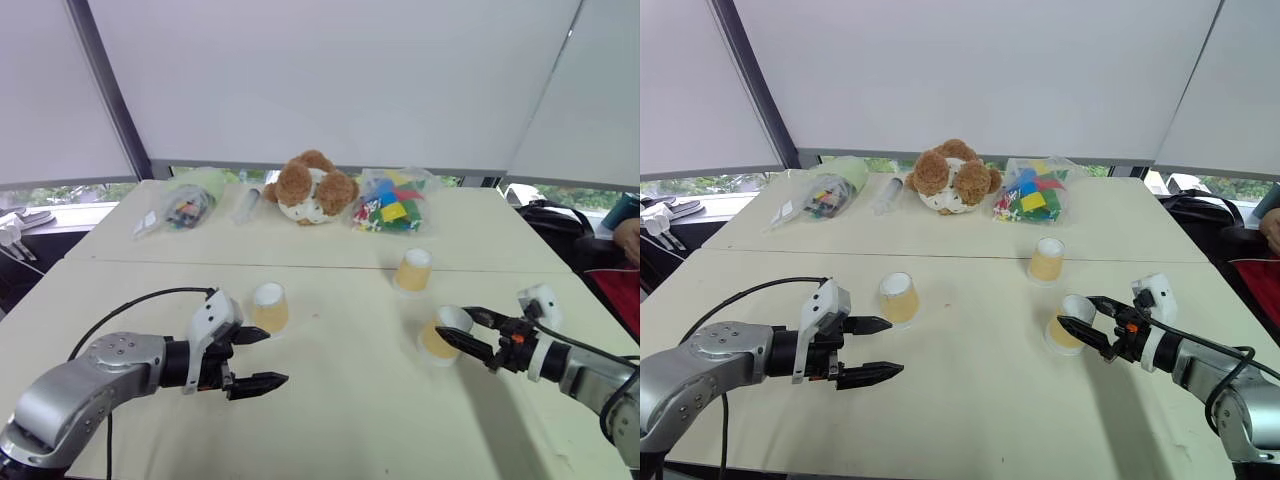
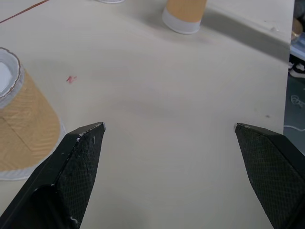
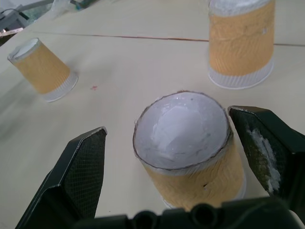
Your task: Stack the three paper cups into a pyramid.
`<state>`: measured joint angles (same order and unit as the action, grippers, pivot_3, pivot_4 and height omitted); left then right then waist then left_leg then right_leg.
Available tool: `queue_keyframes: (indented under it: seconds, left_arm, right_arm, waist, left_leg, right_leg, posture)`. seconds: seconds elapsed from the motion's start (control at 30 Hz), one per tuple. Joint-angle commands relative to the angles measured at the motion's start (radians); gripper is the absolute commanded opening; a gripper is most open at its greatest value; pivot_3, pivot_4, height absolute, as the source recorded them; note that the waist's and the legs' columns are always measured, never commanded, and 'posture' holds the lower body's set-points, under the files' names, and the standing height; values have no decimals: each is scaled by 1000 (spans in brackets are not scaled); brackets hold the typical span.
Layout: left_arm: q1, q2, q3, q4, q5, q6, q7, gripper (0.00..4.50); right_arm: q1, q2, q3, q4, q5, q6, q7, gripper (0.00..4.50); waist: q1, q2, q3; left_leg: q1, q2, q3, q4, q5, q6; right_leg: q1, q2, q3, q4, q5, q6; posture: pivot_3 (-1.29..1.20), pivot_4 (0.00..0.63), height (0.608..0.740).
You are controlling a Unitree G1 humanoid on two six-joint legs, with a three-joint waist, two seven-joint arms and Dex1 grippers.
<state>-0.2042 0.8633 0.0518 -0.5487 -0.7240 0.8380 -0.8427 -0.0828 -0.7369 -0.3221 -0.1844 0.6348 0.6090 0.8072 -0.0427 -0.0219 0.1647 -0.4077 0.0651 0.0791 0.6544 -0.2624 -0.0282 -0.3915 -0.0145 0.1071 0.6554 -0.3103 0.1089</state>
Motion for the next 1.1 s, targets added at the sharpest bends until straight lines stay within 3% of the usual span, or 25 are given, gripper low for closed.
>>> queue_keyframes:
  seconds: [0.03,0.13,0.2,0.3,0.33,0.57,0.67,0.83,1.07,1.1]
  left_arm:
    - [-12,9,10,-8,8,-12,-4,4500]
    - [-11,9,15,-8,11,-10,-3,4500]
    - [-9,10,19,-10,12,-10,-3,4500]
    - [-9,9,22,-8,14,-9,-3,4500]
    - [-11,9,23,-6,15,-9,-4,4500]
    - [-28,26,48,16,7,-14,-27,4500]
    - [-36,40,49,33,25,-42,-49,4500]
    - [-21,56,51,13,30,-51,-58,4500]
    - [-5,37,56,-17,23,-40,-12,4500]
    - [-3,36,56,-21,22,-39,-7,4500]
  right_arm:
    - [-15,1,8,14,-23,-38,13,4447]
    - [-24,6,18,35,-45,-60,12,4447]
    - [-29,10,18,41,-51,-72,11,3921]
    - [-37,12,21,48,-58,-83,12,2592]
    - [-39,11,23,50,-63,-85,13,2387]
    - [-119,-31,70,-6,-40,-38,72,2387]
    - [-205,-50,173,-62,-13,43,135,2387]
    - [-346,9,350,-47,-45,80,189,2387]
    - [-411,51,438,30,-115,41,207,2387]
    - [-417,54,450,42,-130,31,213,2886]
  waist:
    - [0,0,0]
    - [1,0,0]
    - [1,0,0]
    - [1,0,0]
    - [1,0,0]
    - [0,0,0]
    - [-4,0,0]
    - [0,0,0]
    - [8,0,0]
    - [8,0,0]
  left_leg:
    - [0,0,0,0,0,0]
    - [0,0,0,0,0,0]
    - [0,0,0,0,0,0]
    - [0,0,0,0,0,0]
    - [0,0,0,0,0,0]
    - [0,0,0,0,0,0]
    - [0,0,0,0,0,0]
    - [0,1,0,-1,0,0]
    - [-2,0,0,3,0,0]
    - [-2,0,0,3,0,0]
  right_leg:
    - [0,0,0,0,0,0]
    - [0,0,0,0,0,0]
    - [0,0,0,0,0,0]
    - [0,0,0,0,0,0]
    - [0,0,0,0,0,0]
    - [0,0,0,0,0,0]
    - [-1,0,0,1,0,0]
    - [-2,1,0,2,0,0]
    - [-2,-1,0,2,0,0]
    - [-2,-1,0,2,0,0]
  posture:
    - [0,150,740]
    - [0,150,740]
    - [0,150,740]
    - [0,150,740]
    - [0,150,740]
    - [0,150,740]
    - [0,150,740]
    - [0,150,740]
    - [0,150,740]
    - [0,150,740]
